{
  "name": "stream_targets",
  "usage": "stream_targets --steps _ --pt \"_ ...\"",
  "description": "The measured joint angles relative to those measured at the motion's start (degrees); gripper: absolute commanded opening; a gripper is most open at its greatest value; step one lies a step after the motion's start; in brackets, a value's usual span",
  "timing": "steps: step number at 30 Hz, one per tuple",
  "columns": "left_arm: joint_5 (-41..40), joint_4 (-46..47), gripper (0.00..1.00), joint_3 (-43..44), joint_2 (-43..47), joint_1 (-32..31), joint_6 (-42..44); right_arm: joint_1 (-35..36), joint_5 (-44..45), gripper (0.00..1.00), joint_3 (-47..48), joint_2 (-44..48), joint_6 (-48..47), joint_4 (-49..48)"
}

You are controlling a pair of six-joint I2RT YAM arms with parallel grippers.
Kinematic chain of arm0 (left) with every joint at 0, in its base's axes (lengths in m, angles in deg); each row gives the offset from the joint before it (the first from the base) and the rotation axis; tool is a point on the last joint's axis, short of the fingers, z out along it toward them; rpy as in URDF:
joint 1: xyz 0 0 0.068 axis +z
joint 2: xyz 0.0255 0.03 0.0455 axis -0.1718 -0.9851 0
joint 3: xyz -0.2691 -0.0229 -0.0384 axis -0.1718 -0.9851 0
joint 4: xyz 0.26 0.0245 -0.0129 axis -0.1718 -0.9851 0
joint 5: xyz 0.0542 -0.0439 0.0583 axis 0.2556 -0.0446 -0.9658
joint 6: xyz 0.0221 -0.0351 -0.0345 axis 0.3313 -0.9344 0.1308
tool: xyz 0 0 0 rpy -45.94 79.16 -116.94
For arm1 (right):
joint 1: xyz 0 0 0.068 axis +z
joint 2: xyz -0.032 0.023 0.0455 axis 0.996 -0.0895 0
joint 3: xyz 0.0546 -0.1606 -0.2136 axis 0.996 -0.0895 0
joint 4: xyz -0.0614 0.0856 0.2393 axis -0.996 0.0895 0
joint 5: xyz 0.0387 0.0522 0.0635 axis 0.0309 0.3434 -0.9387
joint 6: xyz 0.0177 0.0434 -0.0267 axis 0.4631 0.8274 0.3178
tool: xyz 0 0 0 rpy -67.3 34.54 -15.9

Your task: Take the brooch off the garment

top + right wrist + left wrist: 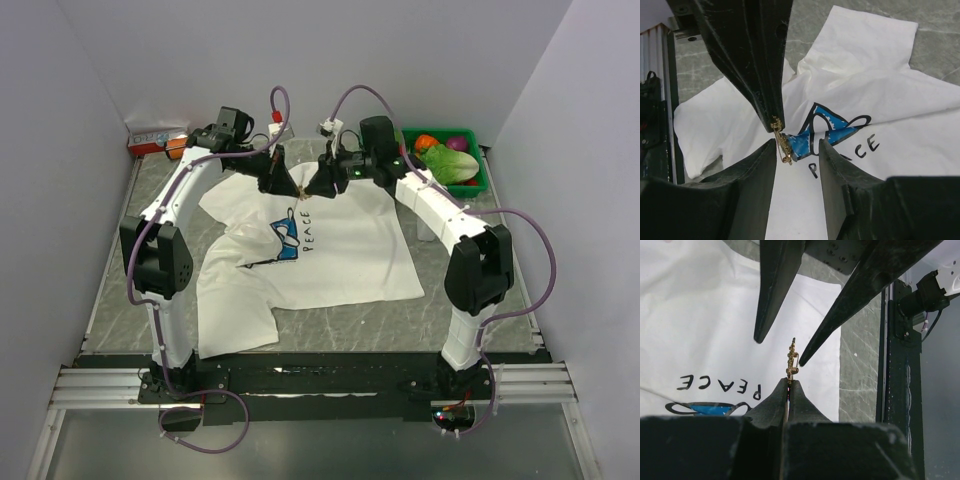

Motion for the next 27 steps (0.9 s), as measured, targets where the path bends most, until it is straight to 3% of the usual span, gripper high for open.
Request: stream_targets --steps 5,14,23,27 --pt "-1.6 -0.2 0.01 0.0 0.0 -0.1 -0.5 -1.3 -2.7 0.49 -1.0 3.1 -2.7 1.2" --pt "-5.6 -0.9 0.01 -0.5 0.0 -0.1 0.1 -3.8 -0.6 0.50 -11.0 19.3 -8.0 1.4" --pt "-16.4 -3.7 0.01 -6.8 1.0 -0.1 4.2 -3.9 9.5 0.51 -28.5 19.1 -10.7 2.1" --pt "-23.5 -4.9 0.01 -13.3 4.4 0.7 5.6 -3.9 13.2 0.51 -31.8 19.1 -12.5 3.1"
